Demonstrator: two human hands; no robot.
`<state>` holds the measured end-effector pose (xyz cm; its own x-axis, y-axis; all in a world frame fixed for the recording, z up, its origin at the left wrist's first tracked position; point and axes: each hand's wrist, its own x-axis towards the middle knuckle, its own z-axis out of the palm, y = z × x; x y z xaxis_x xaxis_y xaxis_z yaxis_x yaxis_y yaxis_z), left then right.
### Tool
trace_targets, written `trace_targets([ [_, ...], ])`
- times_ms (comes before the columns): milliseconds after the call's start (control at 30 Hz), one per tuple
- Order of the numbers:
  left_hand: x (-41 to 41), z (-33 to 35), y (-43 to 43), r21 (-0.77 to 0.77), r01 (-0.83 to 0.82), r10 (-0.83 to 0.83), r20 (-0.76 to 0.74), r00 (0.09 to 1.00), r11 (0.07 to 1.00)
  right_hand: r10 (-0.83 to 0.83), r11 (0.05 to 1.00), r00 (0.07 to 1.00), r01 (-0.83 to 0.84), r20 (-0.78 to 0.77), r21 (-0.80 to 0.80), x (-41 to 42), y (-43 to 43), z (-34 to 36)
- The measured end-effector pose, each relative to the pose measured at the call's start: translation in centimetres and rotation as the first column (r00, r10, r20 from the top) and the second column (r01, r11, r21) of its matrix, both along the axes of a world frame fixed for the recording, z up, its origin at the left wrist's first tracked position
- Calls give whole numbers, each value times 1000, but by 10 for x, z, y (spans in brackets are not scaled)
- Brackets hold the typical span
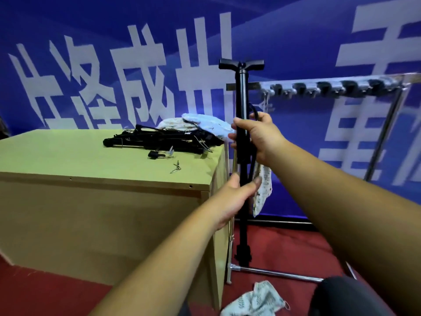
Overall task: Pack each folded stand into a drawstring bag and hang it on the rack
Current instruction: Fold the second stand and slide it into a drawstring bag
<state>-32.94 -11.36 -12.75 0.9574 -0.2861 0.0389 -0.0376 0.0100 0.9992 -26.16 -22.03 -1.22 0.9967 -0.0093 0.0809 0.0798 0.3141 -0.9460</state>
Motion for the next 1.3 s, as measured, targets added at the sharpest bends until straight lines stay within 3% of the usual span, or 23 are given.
trace_targets([
  [200, 10, -4, -9, 127, 47, -34, -105, 994, 991, 3, 984, 1000, -1, 13, -176, -5, -28, -39],
  [333, 27, 1, 2, 193, -63, 88, -121, 989, 979, 51, 980, 996, -65, -78, -188, -6, -37, -84],
  [467, 50, 6, 14, 108, -105, 114, -80, 990, 989, 57, 953, 990, -93, -130, -290, -8, -42, -128],
  [600, 74, -6, 16, 98, -269, 269, 16, 963, 958, 127, 931, 973, -183, -191, -316, -15, -46, -164],
  [767, 82, -36, 8, -97, -356, 355, -34, 934, 929, 262, 887, 931, -336, -255, -317, -23, -51, -212],
  [867, 82, -55, -2, -165, -332, 326, -63, 943, 929, 291, 883, 914, -370, -282, -288, -28, -55, -235],
  [1067, 75, -98, -23, 66, -299, 297, 37, 954, 952, 146, 978, 910, -193, -388, -84, -23, -60, -275],
  [1167, 74, -118, -22, 145, -333, 309, 165, 937, 932, -4, 994, 891, -44, -454, -95, -6, -65, -273],
  [1233, 72, -130, -22, 190, -372, 318, 262, 911, 909, -56, 989, 873, -18, -484, -147, 5, -71, -280],
  [1300, 71, -142, -24, 186, -378, 325, 263, 908, 907, -88, 979, 870, -14, -485, -203, 13, -74, -292],
])
